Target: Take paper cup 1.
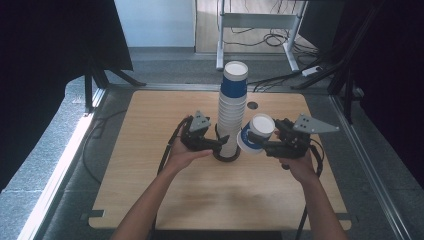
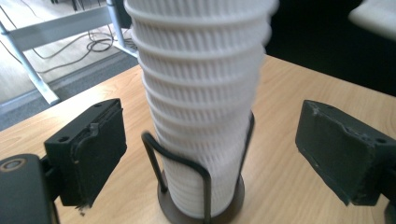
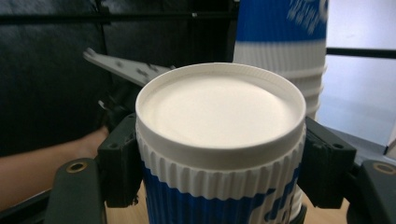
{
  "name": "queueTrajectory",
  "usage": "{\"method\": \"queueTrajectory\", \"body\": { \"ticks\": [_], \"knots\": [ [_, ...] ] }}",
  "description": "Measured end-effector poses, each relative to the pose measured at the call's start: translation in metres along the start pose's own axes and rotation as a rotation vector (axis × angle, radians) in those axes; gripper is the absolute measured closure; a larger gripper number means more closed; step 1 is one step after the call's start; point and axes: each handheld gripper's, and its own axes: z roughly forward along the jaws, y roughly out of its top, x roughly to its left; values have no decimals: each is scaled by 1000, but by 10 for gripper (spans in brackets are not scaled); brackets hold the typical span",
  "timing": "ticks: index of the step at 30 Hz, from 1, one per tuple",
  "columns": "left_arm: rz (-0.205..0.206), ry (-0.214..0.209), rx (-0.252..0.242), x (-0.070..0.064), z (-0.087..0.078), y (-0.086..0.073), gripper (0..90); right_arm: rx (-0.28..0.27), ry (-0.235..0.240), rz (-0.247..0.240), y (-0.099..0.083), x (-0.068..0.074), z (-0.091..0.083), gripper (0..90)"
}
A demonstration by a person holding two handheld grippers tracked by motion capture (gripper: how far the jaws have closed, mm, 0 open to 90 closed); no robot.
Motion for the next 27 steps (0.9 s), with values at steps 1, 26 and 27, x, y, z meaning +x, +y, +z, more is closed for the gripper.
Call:
{"method": "queueTrajectory", "body": {
  "ticks": [1, 26, 27],
  "knots": [
    [0, 0, 0, 0, 0, 0, 89, 6, 3, 1, -5, 1, 1, 277],
    [-94, -42, -27, -19, -58, -67, 120, 81, 31, 31, -80, 33, 13, 276],
    [-101, -47, -32, -18, -59, -70, 120, 85, 29, 32, -83, 34, 15, 276]
  ]
}}
